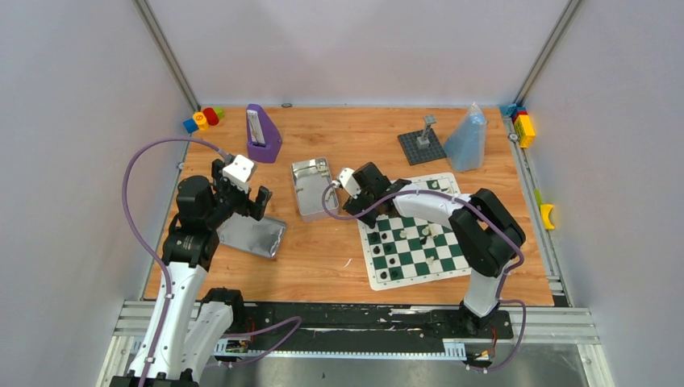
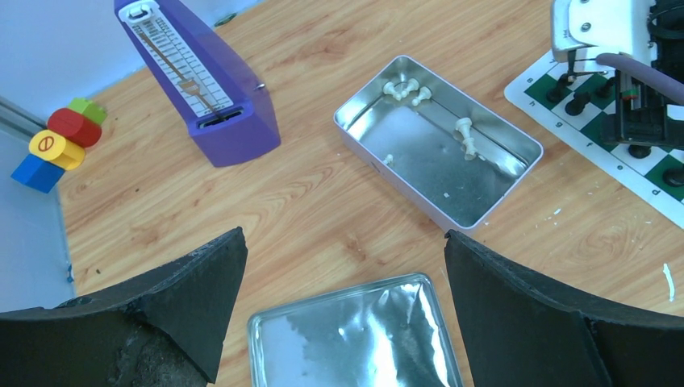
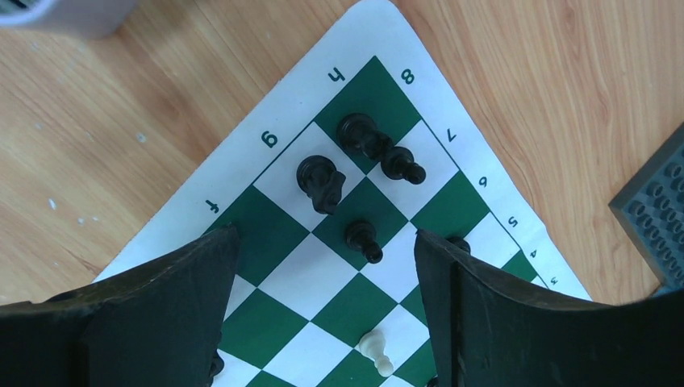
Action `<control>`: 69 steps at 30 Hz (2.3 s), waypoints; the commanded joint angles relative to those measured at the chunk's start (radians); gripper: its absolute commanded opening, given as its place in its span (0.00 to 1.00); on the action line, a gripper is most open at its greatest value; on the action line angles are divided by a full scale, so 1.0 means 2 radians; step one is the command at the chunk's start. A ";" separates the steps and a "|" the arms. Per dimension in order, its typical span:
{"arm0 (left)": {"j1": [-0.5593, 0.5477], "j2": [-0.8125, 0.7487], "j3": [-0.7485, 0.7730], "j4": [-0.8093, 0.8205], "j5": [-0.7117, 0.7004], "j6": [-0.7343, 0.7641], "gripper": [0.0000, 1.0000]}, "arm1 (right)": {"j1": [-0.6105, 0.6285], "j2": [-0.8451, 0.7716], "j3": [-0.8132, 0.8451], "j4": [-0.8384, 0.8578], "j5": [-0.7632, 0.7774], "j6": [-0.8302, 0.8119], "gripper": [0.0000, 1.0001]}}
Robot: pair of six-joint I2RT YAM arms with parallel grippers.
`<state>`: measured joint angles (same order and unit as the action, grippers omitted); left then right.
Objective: Set up the chess pieces on the board
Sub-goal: Adjust the chessboard at the center of the board, then adjust the storage box at the center of the board.
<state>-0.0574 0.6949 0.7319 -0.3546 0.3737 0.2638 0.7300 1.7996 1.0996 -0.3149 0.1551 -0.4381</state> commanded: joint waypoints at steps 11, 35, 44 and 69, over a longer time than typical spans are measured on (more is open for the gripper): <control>0.004 0.002 -0.001 0.016 0.009 0.011 1.00 | 0.020 0.063 0.100 -0.032 -0.044 0.063 0.82; 0.004 -0.001 0.000 0.017 -0.004 0.010 1.00 | 0.025 0.107 0.176 -0.027 -0.053 0.064 0.82; 0.004 -0.001 0.001 0.017 -0.007 0.010 1.00 | 0.032 0.139 0.228 -0.021 -0.067 0.042 0.82; 0.005 -0.005 -0.002 0.020 -0.012 0.011 1.00 | 0.033 0.100 0.243 -0.020 -0.048 0.012 0.82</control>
<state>-0.0570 0.6983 0.7315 -0.3546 0.3389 0.2722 0.8017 2.1582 1.6527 -0.3828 0.0475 -0.4030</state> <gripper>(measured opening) 0.998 0.819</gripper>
